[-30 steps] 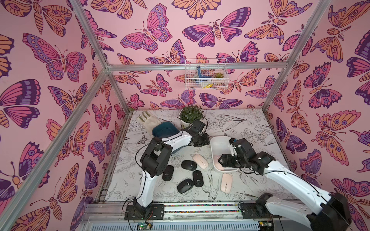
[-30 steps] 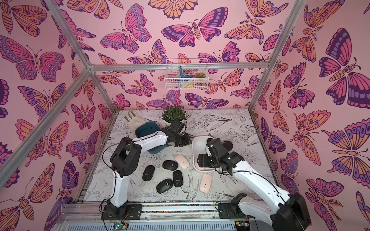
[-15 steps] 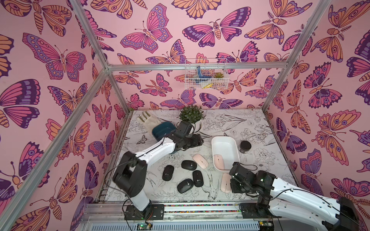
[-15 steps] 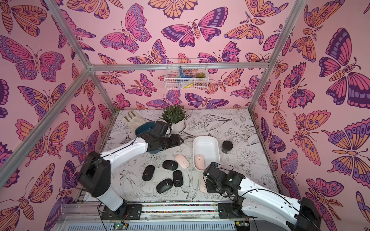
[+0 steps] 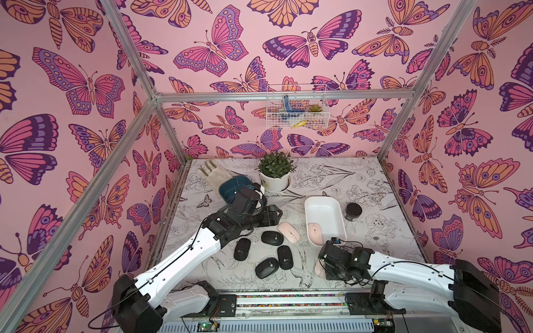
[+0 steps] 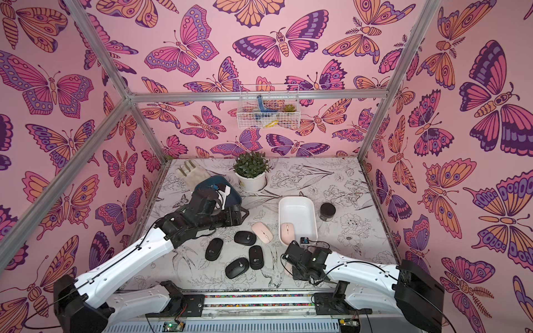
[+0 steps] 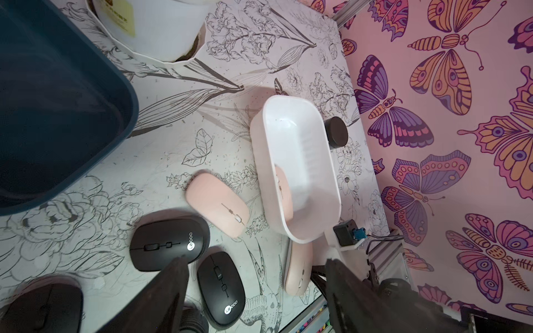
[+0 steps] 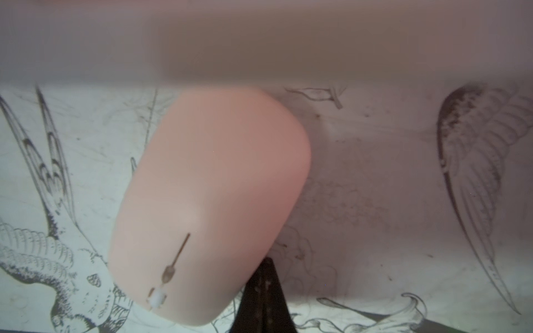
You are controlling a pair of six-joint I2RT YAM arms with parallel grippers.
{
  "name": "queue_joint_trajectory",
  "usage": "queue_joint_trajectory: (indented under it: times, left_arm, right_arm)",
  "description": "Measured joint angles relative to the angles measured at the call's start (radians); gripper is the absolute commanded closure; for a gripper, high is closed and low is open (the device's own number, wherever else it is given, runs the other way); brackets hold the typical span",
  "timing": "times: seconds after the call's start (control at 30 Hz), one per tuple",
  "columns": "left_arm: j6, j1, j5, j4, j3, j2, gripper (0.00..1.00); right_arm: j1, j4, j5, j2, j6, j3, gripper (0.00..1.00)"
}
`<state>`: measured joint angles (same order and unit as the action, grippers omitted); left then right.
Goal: Place the mice by color into the storage box
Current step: Adjust the mouse at the center of the board.
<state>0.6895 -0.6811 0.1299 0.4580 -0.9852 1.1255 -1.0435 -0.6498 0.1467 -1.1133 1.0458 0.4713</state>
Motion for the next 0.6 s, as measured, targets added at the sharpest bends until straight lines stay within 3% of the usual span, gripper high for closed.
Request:
queue_joint_trajectory:
  times: [0.17,0.6]
  left_arm:
    - [0.007,0.000,-0.019,0.029,0.034,-0.031,0.21]
    - [0.018,0.000,-0.043,0.045,0.077,-0.053,0.21]
  right_arm:
    - [-0.033,0.044,0.017,-0.052,0.005,0.023,0.99]
    - [-0.058,0.205,-0.055,-0.368,-0.070,0.254,0.98]
